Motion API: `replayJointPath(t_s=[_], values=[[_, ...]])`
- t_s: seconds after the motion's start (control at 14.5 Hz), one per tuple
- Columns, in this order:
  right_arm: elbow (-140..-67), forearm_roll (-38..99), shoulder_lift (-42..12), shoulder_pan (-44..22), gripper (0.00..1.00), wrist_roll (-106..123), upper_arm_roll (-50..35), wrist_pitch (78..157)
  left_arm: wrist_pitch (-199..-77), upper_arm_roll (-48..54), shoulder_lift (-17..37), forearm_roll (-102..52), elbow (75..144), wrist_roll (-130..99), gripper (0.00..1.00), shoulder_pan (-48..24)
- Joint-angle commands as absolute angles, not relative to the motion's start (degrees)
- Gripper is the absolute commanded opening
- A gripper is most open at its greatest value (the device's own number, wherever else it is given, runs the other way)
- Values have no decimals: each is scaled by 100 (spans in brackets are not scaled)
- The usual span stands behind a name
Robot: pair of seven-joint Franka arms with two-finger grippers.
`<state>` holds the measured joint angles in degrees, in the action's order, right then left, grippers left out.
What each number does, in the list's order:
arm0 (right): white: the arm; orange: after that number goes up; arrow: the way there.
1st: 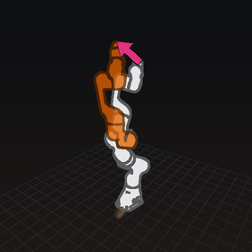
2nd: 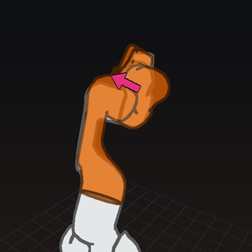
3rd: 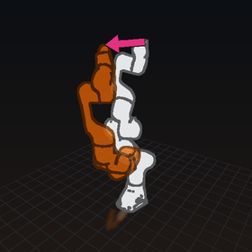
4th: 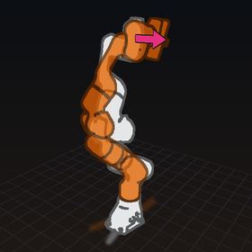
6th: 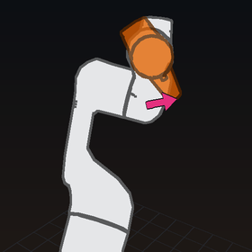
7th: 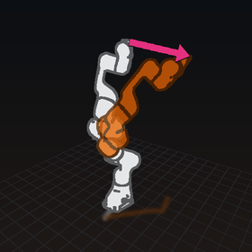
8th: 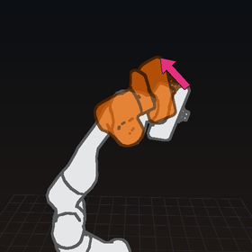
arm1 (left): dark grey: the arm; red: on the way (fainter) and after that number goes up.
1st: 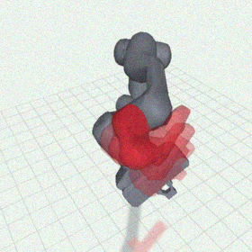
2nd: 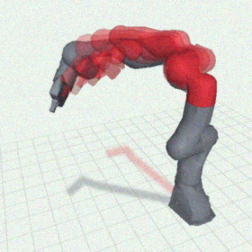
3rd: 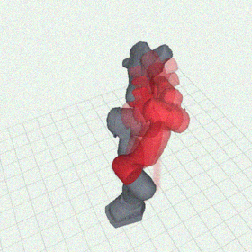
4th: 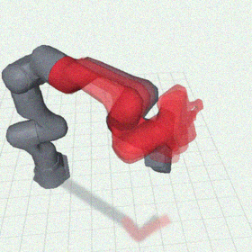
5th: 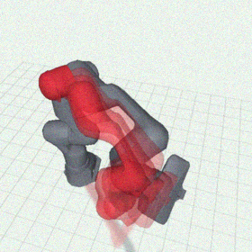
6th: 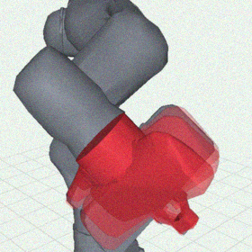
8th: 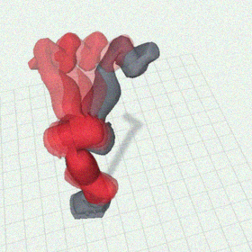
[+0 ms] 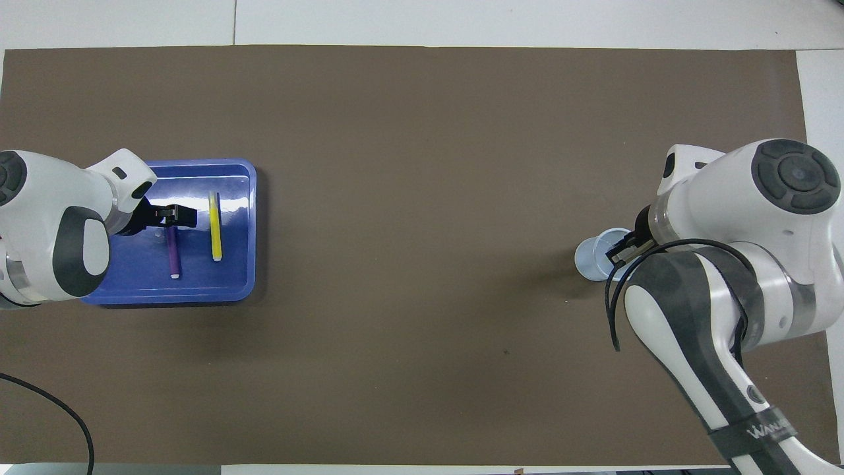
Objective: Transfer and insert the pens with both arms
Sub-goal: 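Drop the green pen into the cup while the left gripper grasps the purple pen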
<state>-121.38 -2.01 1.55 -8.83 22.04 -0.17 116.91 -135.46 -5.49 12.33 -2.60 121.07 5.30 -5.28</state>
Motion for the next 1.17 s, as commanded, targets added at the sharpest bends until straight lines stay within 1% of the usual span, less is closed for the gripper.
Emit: replayJointPath(t_s=[0.0,0.21,0.28,0.55,0.62,0.76,0.83,0.9,0.97,1.04,1.11], values=[[-12480,-369,255,-765,0,2452,-53,12032,-13886,-501,1344,-114,12146,659,98,-318],[-12612,-369,325,-773,0,2435,-53,12041,-13896,-492,1389,-114,12146,668,79,-299],[-12647,-369,325,-765,0,2426,-53,12050,-13896,-492,1389,-114,12155,668,70,-299],[-13016,-369,465,-659,0,2435,-62,12366,-13922,-492,1380,-114,12234,642,51,-334],[-13025,-369,475,-650,0,2435,-62,12366,-13896,-492,1371,-114,12234,616,44,-360],[-13052,-369,483,-650,0,2426,-62,12375,-13896,-492,1371,-114,12243,615,25,-360],[-13052,-369,483,-650,16,2434,-62,12375,-13887,-492,1371,-114,12243,633,11,-360],[-13052,-369,483,-650,38,2435,-62,12366,-13887,-492,1371,-114,12234,633,0,-352],[-13043,-369,475,-650,70,2426,-62,12366,-13878,-492,1371,-123,12243,633,0,-352],[-13017,-369,475,-650,91,2434,-62,12340,-13869,-492,1371,-114,12234,633,0,-334],[-12964,-369,457,-650,100,2435,-62,12288,-13860,-483,1371,-114,12234,624,0,-317]])
